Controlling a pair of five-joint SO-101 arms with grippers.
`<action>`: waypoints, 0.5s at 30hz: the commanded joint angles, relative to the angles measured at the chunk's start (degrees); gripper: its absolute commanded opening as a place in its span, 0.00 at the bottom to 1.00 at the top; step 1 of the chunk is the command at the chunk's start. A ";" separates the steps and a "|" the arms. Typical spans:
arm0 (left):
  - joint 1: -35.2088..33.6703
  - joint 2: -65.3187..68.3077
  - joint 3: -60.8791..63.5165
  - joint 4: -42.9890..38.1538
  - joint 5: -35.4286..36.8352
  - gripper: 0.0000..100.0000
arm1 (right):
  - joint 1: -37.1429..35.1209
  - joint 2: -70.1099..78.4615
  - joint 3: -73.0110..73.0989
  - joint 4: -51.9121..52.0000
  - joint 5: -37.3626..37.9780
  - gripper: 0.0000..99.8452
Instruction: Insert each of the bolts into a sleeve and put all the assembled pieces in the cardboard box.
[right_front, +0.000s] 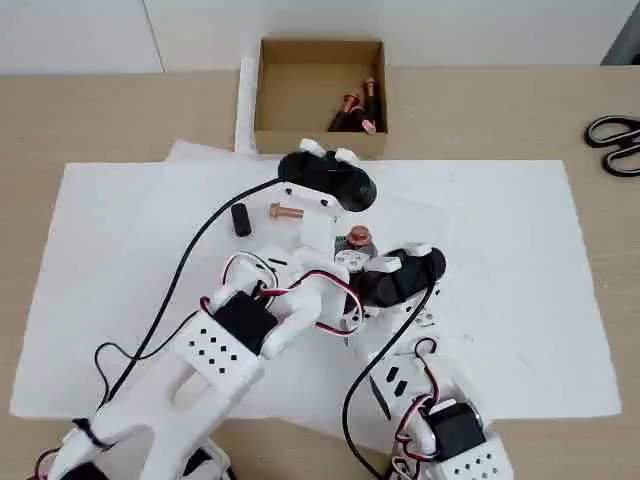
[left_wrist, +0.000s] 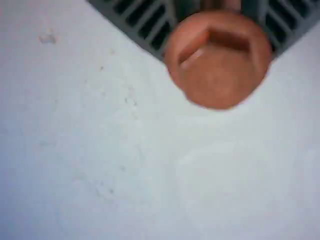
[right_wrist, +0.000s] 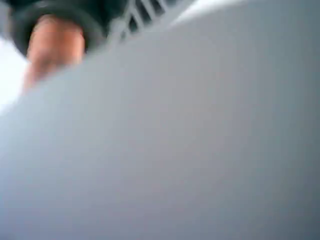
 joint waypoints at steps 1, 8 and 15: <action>0.62 2.81 -2.15 0.26 -0.26 0.01 | 0.31 -1.10 -0.97 -1.54 -0.26 0.00; 1.67 3.52 -3.91 0.44 -0.35 0.01 | 0.31 -1.10 -0.97 -1.54 -0.26 0.00; 1.49 3.52 -5.41 5.63 -0.44 0.07 | 0.31 -1.10 -0.97 -1.54 -0.26 0.00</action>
